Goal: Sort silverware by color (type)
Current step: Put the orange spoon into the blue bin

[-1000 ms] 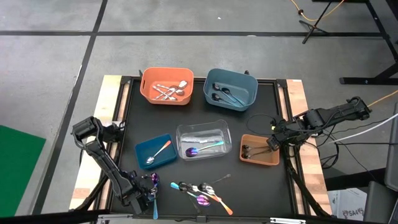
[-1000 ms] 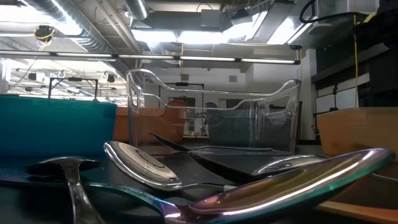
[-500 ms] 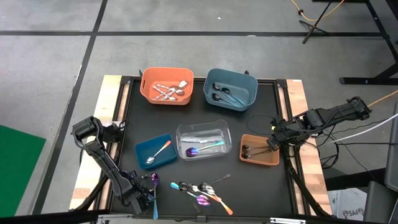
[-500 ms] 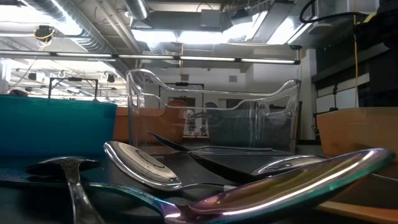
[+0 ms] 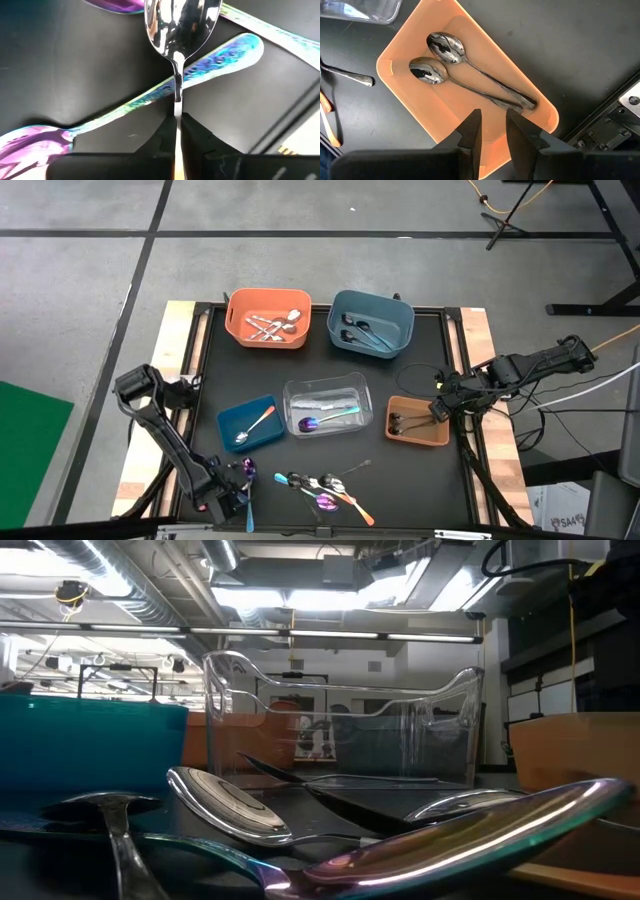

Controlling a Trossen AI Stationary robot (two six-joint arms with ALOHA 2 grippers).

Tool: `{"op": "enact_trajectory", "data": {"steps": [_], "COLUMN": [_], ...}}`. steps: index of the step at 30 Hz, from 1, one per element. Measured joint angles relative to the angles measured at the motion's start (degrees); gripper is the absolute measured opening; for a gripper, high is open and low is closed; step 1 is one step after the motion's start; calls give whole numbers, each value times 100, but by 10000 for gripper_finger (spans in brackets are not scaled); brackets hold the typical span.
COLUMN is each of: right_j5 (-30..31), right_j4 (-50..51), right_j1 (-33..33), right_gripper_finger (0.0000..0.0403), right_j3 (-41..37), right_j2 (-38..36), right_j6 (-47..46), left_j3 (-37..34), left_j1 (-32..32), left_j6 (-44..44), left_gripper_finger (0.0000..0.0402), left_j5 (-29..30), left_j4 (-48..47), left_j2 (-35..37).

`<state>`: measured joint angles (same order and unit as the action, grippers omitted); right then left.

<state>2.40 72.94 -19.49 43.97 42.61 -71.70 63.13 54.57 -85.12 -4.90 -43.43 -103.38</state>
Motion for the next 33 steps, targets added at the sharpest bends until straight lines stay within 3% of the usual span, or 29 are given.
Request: {"op": "enact_trajectory", "data": {"steps": [8, 14, 18, 23, 28, 33], "right_j5": [-1, -1, 7, 309, 840, 850], "right_j4": [-34, -581, -1447, -2924, -4698, -6484], "right_j1": [0, 0, 0, 0, 0, 0], "right_gripper_finger": [76, 76, 76, 76, 76, 76], "right_j3": [0, 0, 0, 0, -2, 0], "right_j2": [2, 0, 2, 38, 367, 951], "right_j6": [0, 50, 456, 1323, 2618, 3596], "left_j3": [2, 4, 9, 9, 15, 15], "left_j1": [-4, -48, -201, -499, -926, -1502], "left_j6": [1, 2, 17, 452, 2262, 4241], "left_gripper_finger": [2, 2, 2, 2, 2, 2], "left_j5": [130, 676, 1625, 3429, 5170, 5763], "left_j4": [255, 564, 886, 1627, 2934, 4121], "left_j2": [265, 643, 875, 1082, 1131, 1131]}}
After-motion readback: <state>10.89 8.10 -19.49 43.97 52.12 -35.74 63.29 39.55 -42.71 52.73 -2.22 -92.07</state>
